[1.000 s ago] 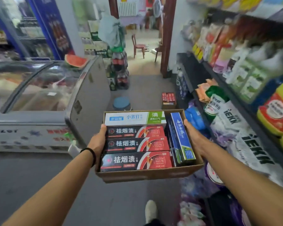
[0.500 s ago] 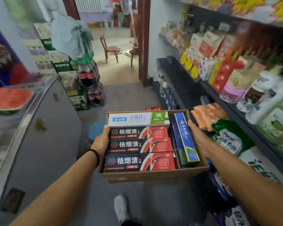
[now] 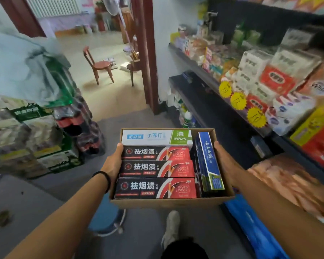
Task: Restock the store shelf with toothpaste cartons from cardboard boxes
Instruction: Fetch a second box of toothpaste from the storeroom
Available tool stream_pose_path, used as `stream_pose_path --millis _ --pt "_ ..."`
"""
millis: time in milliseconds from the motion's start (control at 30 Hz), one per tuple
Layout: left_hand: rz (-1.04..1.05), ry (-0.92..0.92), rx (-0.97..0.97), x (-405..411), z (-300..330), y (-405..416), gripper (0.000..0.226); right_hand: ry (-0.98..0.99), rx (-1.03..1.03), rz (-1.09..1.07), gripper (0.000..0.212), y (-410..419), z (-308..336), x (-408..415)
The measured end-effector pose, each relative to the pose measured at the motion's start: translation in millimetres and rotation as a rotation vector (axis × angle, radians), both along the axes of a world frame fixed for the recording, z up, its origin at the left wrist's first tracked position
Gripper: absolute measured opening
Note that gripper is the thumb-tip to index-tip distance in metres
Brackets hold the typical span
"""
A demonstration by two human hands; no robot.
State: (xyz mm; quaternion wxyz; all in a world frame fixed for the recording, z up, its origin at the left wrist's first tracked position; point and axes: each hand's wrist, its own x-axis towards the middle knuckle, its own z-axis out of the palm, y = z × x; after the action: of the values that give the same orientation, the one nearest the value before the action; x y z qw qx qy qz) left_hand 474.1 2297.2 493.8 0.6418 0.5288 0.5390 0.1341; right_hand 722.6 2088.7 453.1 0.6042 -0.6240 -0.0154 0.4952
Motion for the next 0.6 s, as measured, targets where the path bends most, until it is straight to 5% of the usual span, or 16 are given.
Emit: stream_pose_path --millis 300,600 --pt "-0.054 0.031 0.011 190.5 -49.9 231.3 0.065 0.011 -0.043 -0.100 0.066 212.4 -44.1 170.5" --pt "-0.197 0.078 -0.030 334.5 -78.7 387.2 0.060 0.157 -0.067 -0.244 0.068 334.4 -67.2 275.5"
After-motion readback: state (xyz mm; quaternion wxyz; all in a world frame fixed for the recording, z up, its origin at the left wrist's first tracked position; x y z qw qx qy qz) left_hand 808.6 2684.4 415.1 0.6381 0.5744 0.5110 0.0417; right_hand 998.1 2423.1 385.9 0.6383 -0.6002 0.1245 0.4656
